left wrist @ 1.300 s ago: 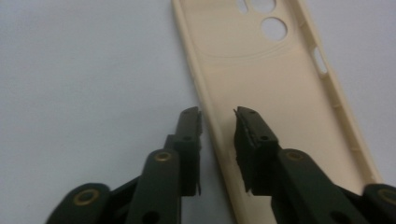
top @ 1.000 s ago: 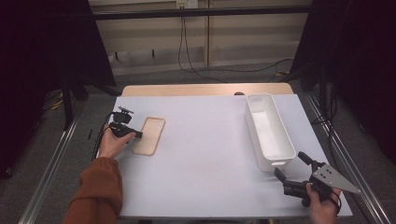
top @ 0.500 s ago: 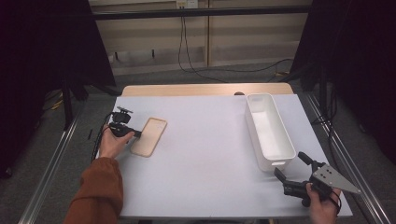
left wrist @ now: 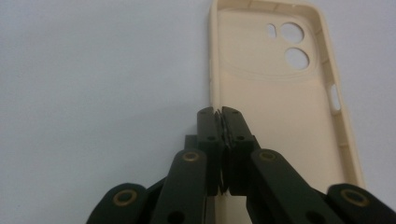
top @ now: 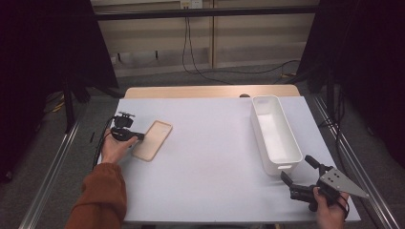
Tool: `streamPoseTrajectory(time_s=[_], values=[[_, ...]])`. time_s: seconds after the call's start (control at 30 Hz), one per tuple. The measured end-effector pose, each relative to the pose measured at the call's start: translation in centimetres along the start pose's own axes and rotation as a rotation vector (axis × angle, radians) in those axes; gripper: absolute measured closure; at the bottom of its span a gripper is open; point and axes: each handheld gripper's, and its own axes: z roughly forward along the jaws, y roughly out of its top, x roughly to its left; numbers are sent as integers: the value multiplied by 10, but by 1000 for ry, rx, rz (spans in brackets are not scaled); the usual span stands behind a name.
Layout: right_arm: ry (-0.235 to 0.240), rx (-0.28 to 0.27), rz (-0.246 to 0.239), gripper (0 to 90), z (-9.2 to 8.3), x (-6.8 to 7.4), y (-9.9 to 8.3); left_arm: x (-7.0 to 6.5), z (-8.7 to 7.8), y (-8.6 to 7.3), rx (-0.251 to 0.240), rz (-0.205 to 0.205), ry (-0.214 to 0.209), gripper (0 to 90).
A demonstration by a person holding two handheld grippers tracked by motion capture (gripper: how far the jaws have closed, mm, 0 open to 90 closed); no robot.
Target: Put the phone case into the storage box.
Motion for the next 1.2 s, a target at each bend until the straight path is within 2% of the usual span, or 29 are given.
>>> streamPoseTrajectory(time_s=[0.17, 0.3, 0.4, 0.53, 0.73, 0.87, 1.07, 1.2], values=[[0, 0, 0, 0, 0, 0, 0, 0, -1, -1, -13, -14, -6, 875], [0, 1, -1, 0, 0, 0, 0, -4, -2, -2, -33, -9, -5, 876], [-1, 0, 0, 0, 0, 0, 0, -8, -5, -1, -47, 9, -15, 875], [-1, 1, -1, 0, 0, 0, 0, -14, -8, 0, -75, 38, -5, 876], [0, 1, -1, 0, 0, 0, 0, -20, -13, -2, -123, 35, -3, 876], [0, 2, -2, 0, 0, 0, 0, -18, -18, -6, -150, 21, -16, 876], [-1, 3, -1, 0, 0, 0, 0, -18, -25, -12, -200, 11, -13, 876], [-1, 4, -2, 0, 0, 0, 0, -20, -29, -15, -224, 22, -2, 876]])
